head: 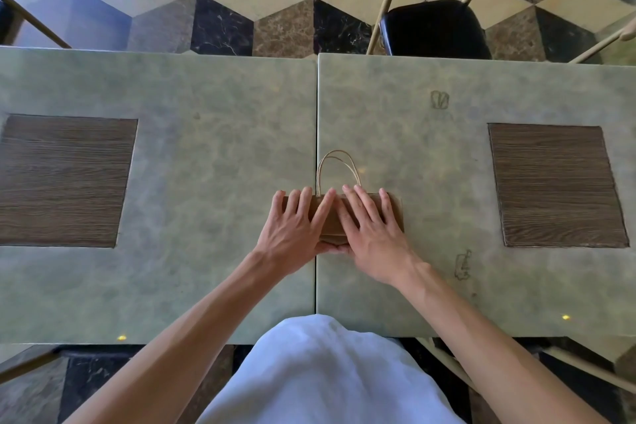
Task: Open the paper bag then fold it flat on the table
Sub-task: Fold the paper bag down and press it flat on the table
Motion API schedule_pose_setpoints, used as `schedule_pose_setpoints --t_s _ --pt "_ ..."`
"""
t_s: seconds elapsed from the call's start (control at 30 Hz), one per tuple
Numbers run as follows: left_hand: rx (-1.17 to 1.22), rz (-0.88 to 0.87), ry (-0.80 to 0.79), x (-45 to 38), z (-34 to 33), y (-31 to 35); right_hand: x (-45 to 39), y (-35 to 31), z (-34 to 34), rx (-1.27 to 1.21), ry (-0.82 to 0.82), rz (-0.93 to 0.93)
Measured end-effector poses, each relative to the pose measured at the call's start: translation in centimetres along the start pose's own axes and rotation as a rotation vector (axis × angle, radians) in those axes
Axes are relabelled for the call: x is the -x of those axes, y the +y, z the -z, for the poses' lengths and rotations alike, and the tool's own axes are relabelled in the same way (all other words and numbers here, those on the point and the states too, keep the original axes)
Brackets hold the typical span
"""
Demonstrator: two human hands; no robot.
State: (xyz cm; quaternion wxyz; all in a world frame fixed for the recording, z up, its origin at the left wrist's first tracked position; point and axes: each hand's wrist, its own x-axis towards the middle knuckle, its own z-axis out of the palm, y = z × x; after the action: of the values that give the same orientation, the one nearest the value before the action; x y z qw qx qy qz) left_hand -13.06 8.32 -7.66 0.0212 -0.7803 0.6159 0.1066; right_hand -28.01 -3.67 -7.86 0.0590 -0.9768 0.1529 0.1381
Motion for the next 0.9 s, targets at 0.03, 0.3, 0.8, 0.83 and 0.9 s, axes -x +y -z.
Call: schedule_pose_setpoints --t_s 0.03,0.3,0.8,0.83,0.9 --pt "0.003 0.016 -0.014 -0.2 0.2 0.0 -0.2 0.0 0.1 0.003 0.007 0.001" --pt "-0.033 0.059 0.022 0.0 -0.2 1.1 -0.2 0.0 0.3 0.007 0.029 0.013" --pt "0.063 0.099 0.125 0.8 -0.6 2.3 -0.3 -1.5 -0.5 -0.012 0.116 -0.077" --pt "0.061 0.102 0.131 0.7 -0.7 2.5 -0.4 -1.8 -0.7 -0.005 0.122 -0.095" --pt "0.049 0.109 0.136 0.6 -1.0 2.9 -0.6 -2.1 -1.0 -0.004 0.125 -0.115"
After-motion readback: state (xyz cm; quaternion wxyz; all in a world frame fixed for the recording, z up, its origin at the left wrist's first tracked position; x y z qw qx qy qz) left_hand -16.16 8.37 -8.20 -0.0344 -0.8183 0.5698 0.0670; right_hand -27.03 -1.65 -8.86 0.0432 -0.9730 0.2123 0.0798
